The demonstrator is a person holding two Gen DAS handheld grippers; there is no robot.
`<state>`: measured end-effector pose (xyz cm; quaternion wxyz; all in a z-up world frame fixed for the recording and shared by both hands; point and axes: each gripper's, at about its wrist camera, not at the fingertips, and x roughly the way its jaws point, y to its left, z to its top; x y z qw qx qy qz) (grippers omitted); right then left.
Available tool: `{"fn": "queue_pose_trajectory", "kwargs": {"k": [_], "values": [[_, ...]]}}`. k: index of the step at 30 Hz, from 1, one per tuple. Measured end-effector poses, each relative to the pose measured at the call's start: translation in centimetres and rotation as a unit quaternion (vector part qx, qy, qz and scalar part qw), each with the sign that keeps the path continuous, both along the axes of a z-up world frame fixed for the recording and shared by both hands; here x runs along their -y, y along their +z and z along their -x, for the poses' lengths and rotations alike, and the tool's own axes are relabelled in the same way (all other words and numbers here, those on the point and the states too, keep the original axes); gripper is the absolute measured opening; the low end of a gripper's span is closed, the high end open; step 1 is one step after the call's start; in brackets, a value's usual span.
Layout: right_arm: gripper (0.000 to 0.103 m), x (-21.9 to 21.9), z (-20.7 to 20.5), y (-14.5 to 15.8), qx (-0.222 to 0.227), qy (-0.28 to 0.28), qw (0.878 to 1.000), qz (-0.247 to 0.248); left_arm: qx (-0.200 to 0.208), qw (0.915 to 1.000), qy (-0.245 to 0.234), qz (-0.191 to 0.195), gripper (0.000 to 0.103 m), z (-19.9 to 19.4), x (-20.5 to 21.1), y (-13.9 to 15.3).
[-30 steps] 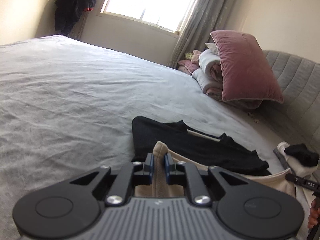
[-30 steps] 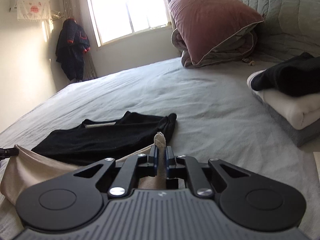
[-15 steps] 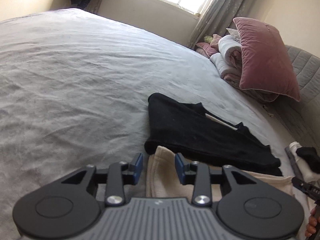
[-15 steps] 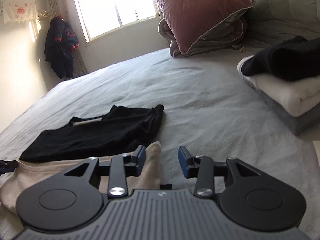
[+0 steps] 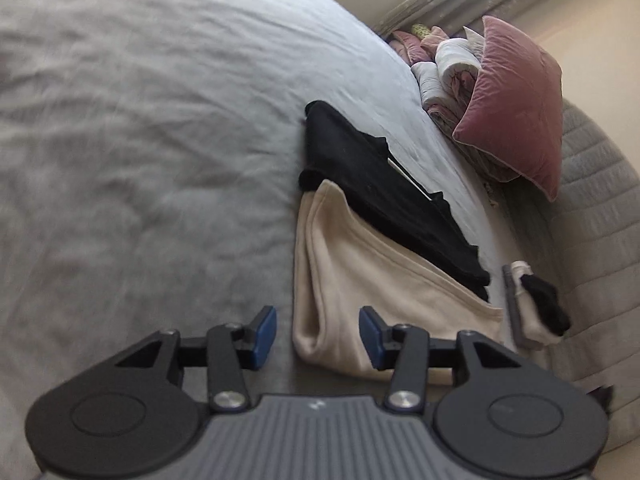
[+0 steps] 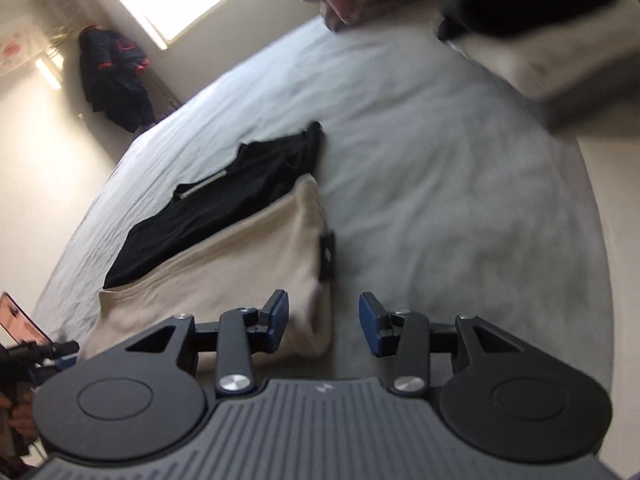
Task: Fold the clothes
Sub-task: 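Grasp the cream fold edge with the left gripper while the right gripper grasps it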
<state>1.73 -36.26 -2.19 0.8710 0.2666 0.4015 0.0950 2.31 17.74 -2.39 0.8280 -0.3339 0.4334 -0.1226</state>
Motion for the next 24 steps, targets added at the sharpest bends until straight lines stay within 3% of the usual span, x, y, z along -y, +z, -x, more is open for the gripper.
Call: {"fn": "queue_pose_trajectory", "kwargs": {"k": [3,6,8,13,15,16,17,18,24], "values": [[0.048,1.1,0.8,-0.4,-0.027,0.000,0.998,-0.061,-0.022,0.9978,-0.004,0.062,0.048,0.6,-1.1,-0.6],[0.049,1.3,1.0,-1.0,-0.041,0.003,0.993,-0.113,-0.043,0.9905,-0.019,0.129,0.048,0.4,-1.1,-1.8],[0.049,0.8,0.7,-1.7,-0.050,0.001,0.990,-0.132,-0.059,0.9872,-0.014,0.148,0.048,0.0,-0.4,-2.9],[0.049,0.5,-0.2,-3.0,-0.047,-0.028,0.979,-0.197,-0.051,0.9899,0.021,0.131,0.045,-0.7,1.6,-4.0],[0.048,0.6,-0.5,-3.4,-0.043,-0.045,0.974,-0.216,-0.041,0.9897,0.045,0.130,0.031,-0.9,2.1,-4.3],[0.041,0.6,-0.6,-3.6,-0.042,-0.052,0.974,-0.217,-0.039,0.9894,0.057,0.128,0.026,-0.9,2.3,-4.6],[0.024,0.7,-0.6,-3.8,-0.042,-0.059,0.974,-0.214,-0.039,0.9896,0.065,0.123,0.016,-1.0,2.5,-4.8],[0.015,0.7,-0.7,-4.0,-0.042,-0.066,0.974,-0.212,-0.039,0.9896,0.073,0.117,0.011,-1.1,2.6,-5.1],[0.012,0.6,0.1,-3.0,-0.022,-0.090,0.973,-0.214,-0.021,0.9895,0.106,0.096,0.008,-0.4,2.7,-3.2]]}}
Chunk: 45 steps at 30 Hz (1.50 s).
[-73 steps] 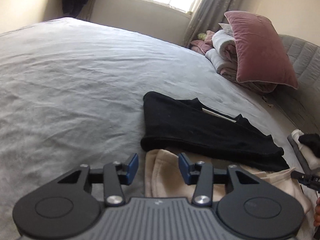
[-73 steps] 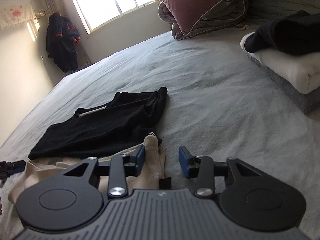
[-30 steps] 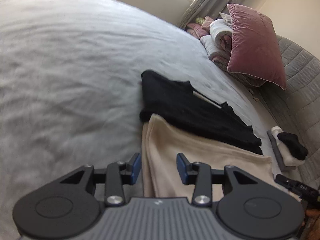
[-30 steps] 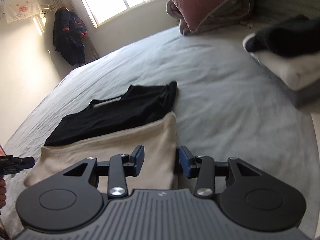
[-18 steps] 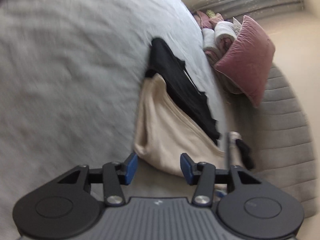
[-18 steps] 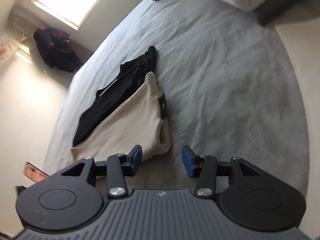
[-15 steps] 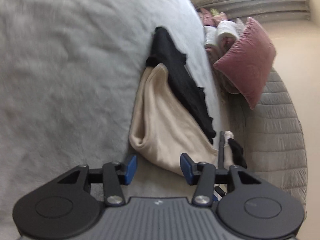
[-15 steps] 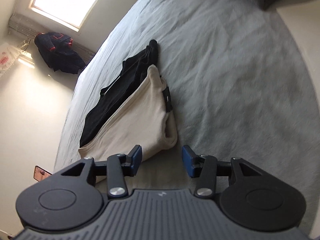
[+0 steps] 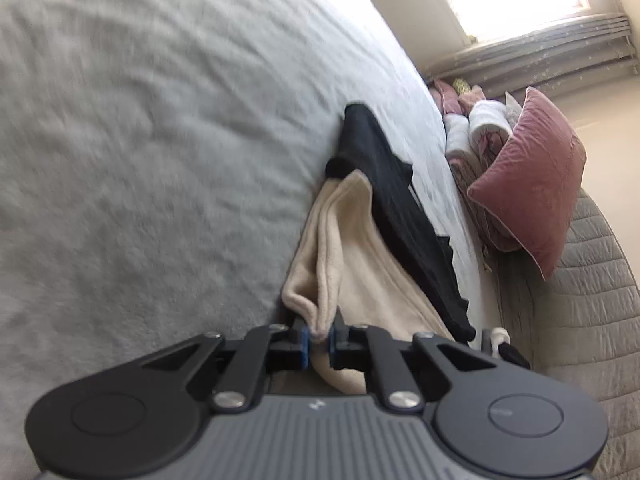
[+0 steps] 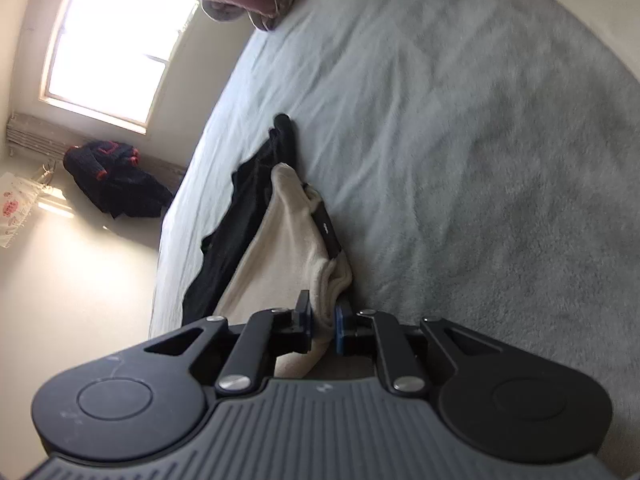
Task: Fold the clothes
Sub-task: 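Grasp the cream fold edge with the left gripper while the right gripper grasps it, then lay the cream fold flat and open both grippers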
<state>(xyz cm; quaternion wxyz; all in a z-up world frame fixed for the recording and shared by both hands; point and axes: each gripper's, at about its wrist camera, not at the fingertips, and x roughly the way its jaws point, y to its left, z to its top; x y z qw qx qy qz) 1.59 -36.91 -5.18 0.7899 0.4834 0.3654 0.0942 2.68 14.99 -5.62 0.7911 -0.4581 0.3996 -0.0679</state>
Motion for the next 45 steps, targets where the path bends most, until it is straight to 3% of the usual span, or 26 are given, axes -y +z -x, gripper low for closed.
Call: {"fn": "queue_pose_trajectory", "kwargs": {"k": [3,9,19,22,23,24,25,28,33,38,40,42,43,45], "values": [[0.012,0.5,0.7,0.9,0.011,0.004,1.000,-0.010,0.006,0.9999,0.008,0.003,0.008,0.5,-0.7,0.9],[0.012,1.3,2.3,1.1,-0.022,0.013,0.999,-0.029,-0.002,0.9998,-0.020,0.004,0.008,2.2,-1.4,2.1],[0.013,1.2,2.5,-0.3,-0.064,0.055,0.996,0.022,-0.035,0.9956,-0.083,-0.023,0.011,3.3,-1.3,-0.1],[0.030,1.6,2.0,0.5,-0.057,0.067,0.996,0.034,-0.027,0.9948,-0.094,-0.028,0.019,3.3,-2.1,0.8],[0.043,1.9,1.9,1.0,-0.050,0.070,0.995,0.045,-0.020,0.9947,-0.095,-0.036,0.026,3.4,-2.3,1.2],[0.048,2.0,1.9,1.6,-0.039,0.067,0.995,0.062,-0.011,0.9944,-0.095,-0.044,0.036,3.4,-2.6,1.6],[0.053,2.1,2.0,2.1,-0.028,0.060,0.994,0.084,0.000,0.9945,-0.090,-0.053,0.039,3.5,-2.9,2.0],[0.053,2.0,1.6,2.8,-0.010,0.044,0.989,0.138,0.031,0.9928,-0.073,-0.090,0.043,3.5,-3.3,3.1],[0.053,0.4,0.7,3.1,0.014,0.034,0.981,0.191,0.062,0.9842,-0.079,-0.146,0.043,2.0,-1.8,3.6],[0.053,-2.5,-0.7,3.6,0.064,0.046,0.960,0.267,0.087,0.9718,-0.089,-0.200,0.041,0.2,0.3,3.8],[0.053,-3.4,-1.5,3.3,0.071,0.049,0.951,0.298,0.097,0.9656,-0.087,-0.225,0.036,-0.4,1.1,3.8],[0.053,-4.1,-2.3,2.9,0.075,0.052,0.941,0.326,0.106,0.9577,-0.088,-0.252,0.021,-0.8,2.0,3.8],[0.049,-4.4,-2.7,2.6,0.074,0.055,0.938,0.335,0.111,0.9542,-0.090,-0.263,0.018,-1.0,2.3,3.7],[0.031,-4.9,-3.2,1.9,0.074,0.064,0.932,0.348,0.117,0.9485,-0.091,-0.280,0.012,-1.1,2.8,3.5]]}}
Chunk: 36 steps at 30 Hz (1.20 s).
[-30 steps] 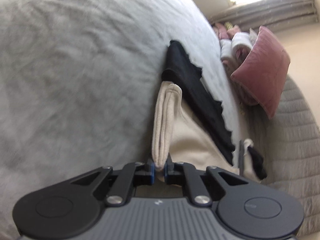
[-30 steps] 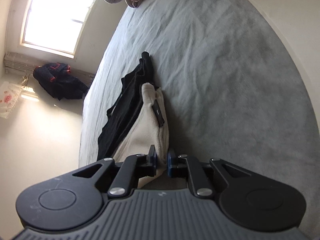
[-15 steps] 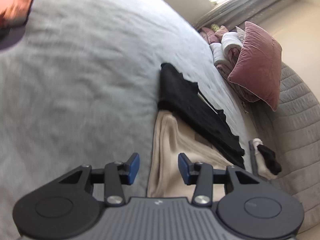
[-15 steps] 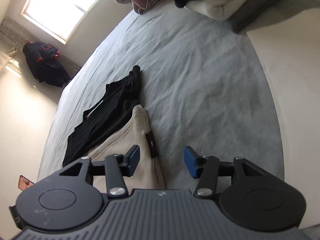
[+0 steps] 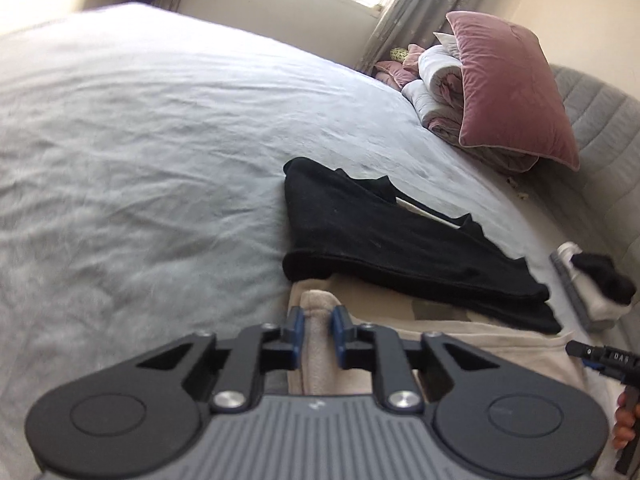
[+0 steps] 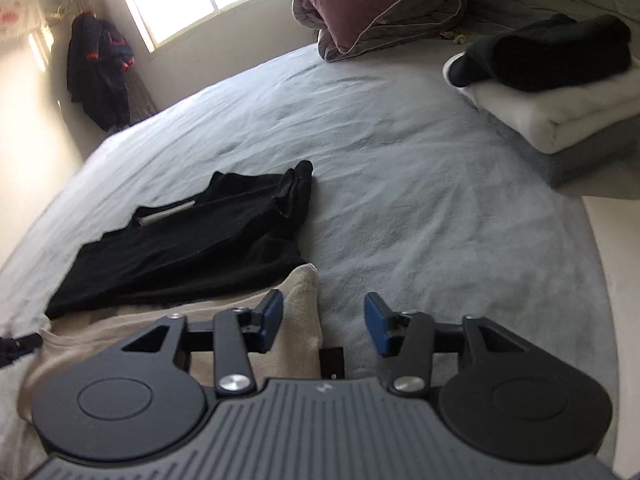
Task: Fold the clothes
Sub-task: 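Lay the cream fold flat and open both grippers, then move both open grippers to the cream sweatshirt's narrow end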
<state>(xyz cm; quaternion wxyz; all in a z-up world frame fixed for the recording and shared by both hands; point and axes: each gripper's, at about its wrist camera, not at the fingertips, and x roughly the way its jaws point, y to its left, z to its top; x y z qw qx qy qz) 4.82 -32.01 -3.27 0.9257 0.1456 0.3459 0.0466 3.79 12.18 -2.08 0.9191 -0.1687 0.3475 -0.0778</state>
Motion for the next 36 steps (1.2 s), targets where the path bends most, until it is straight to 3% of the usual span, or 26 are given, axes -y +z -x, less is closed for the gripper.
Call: {"fn": "queue_pose_trajectory", "kwargs": {"k": [2,8,13,15,17,18,20,23,26,29,32,36], "values": [[0.009,-0.2,-0.1,-0.5,0.007,0.011,1.000,0.001,0.010,0.9999,0.001,-0.014,0.009,0.2,0.5,0.0],[0.007,-0.8,2.0,0.4,0.078,0.001,0.997,0.022,0.105,0.9925,0.004,-0.063,0.007,3.0,1.7,1.6],[0.007,-1.4,1.2,-0.9,0.060,0.004,0.997,0.043,0.064,0.9928,0.015,-0.101,0.008,1.6,2.2,0.0],[0.009,-2.0,1.1,-1.2,0.063,0.011,0.996,0.066,0.051,0.9909,0.013,-0.124,0.009,1.2,2.7,-0.7],[0.022,-2.6,1.3,-0.9,0.073,0.015,0.993,0.091,0.054,0.9876,0.014,-0.147,0.014,1.2,3.3,-0.7],[0.025,-2.9,1.5,-0.7,0.082,0.012,0.991,0.103,0.061,0.9874,0.020,-0.145,0.016,1.4,3.3,-0.3],[0.043,-3.3,1.9,-0.2,0.098,0.007,0.987,0.127,0.075,0.9868,0.034,-0.139,0.021,1.8,3.3,0.5],[0.048,-4.4,2.7,0.6,0.127,0.013,0.980,0.150,0.109,0.9832,0.039,-0.141,0.036,2.7,4.1,1.8],[0.050,-6.3,3.2,0.9,0.138,0.045,0.978,0.152,0.118,0.9848,-0.003,-0.127,0.041,3.0,6.0,2.1],[0.051,-9.1,3.8,0.7,0.141,0.093,0.975,0.145,0.120,0.9815,-0.081,-0.126,0.046,3.4,9.0,1.7],[0.054,-11.8,4.8,0.1,0.145,0.159,0.964,0.155,0.115,0.9703,-0.159,-0.142,0.049,4.1,11.6,0.7],[0.056,-14.4,6.0,-1.2,0.141,0.238,0.940,0.202,0.099,0.9576,-0.209,-0.172,0.051,4.6,12.7,-0.6]]}}
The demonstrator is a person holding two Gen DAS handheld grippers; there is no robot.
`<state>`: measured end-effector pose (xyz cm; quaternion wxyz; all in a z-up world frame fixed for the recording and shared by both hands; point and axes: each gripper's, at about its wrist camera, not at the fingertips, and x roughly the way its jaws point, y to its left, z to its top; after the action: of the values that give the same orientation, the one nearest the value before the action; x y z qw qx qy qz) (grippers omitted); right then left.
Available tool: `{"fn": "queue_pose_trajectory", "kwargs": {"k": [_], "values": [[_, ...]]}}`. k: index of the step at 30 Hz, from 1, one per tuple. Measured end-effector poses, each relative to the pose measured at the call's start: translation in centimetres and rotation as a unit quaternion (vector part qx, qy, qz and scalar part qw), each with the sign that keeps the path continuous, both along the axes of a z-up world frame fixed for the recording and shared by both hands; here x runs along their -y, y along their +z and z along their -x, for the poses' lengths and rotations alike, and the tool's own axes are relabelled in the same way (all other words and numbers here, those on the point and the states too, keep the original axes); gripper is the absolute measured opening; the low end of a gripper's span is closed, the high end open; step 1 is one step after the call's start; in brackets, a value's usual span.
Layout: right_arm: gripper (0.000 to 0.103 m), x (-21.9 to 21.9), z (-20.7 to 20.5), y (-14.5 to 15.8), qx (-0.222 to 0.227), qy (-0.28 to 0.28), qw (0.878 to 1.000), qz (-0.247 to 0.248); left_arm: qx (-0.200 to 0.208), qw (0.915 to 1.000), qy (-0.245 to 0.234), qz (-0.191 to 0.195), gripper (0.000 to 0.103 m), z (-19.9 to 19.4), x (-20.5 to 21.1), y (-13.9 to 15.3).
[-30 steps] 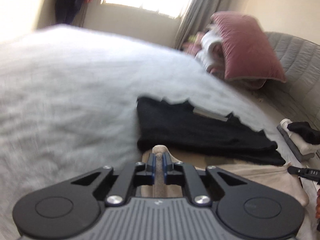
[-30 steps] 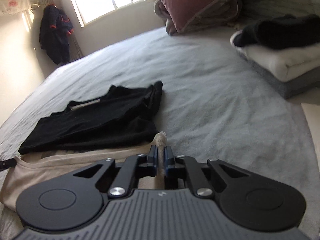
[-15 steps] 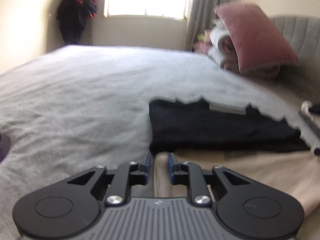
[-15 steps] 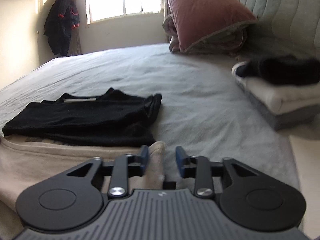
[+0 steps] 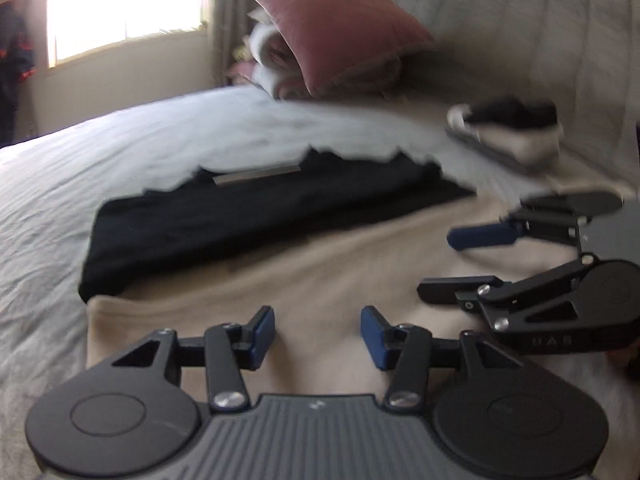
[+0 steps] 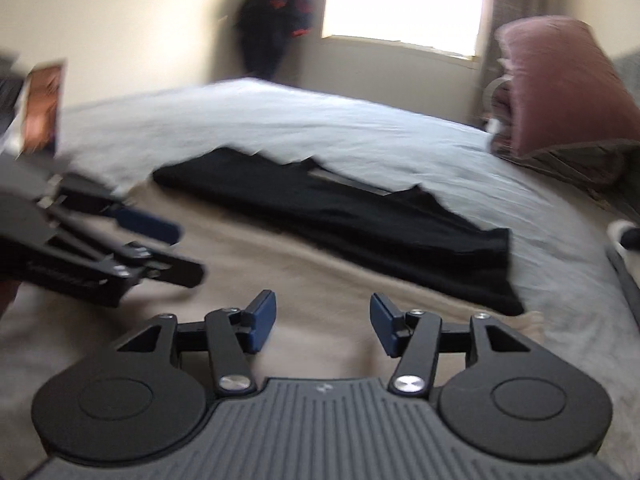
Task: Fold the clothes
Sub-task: 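Move both open grippers to the cream sweatshirt's narrow end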
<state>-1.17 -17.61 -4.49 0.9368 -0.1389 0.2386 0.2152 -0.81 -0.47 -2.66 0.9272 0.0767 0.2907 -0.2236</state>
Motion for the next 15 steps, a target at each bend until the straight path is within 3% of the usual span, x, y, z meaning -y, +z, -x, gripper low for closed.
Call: {"fn": "queue_pose_trajectory", "kwargs": {"k": [5,10,11,13,15], "values": [[0.067,2.3,0.1,0.1,-0.015,0.001,1.000,-0.018,-0.007,0.9996,-0.023,-0.011,0.060,0.6,-1.9,-0.3],[0.070,5.6,1.1,0.4,-0.021,-0.012,0.999,-0.028,-0.005,0.9994,-0.027,-0.019,0.066,1.5,-4.9,-0.2],[0.071,6.3,1.3,0.4,-0.023,-0.017,0.999,-0.031,-0.005,0.9996,-0.024,-0.016,0.066,1.7,-5.6,-0.2],[0.072,7.7,1.9,0.4,-0.031,-0.025,0.998,-0.047,-0.007,0.9999,-0.006,-0.013,0.077,2.0,-7.0,-0.3],[0.072,9.0,2.3,0.5,-0.040,-0.033,0.997,-0.063,-0.008,1.0000,0.001,0.002,0.077,2.3,-8.0,-0.1]]}}
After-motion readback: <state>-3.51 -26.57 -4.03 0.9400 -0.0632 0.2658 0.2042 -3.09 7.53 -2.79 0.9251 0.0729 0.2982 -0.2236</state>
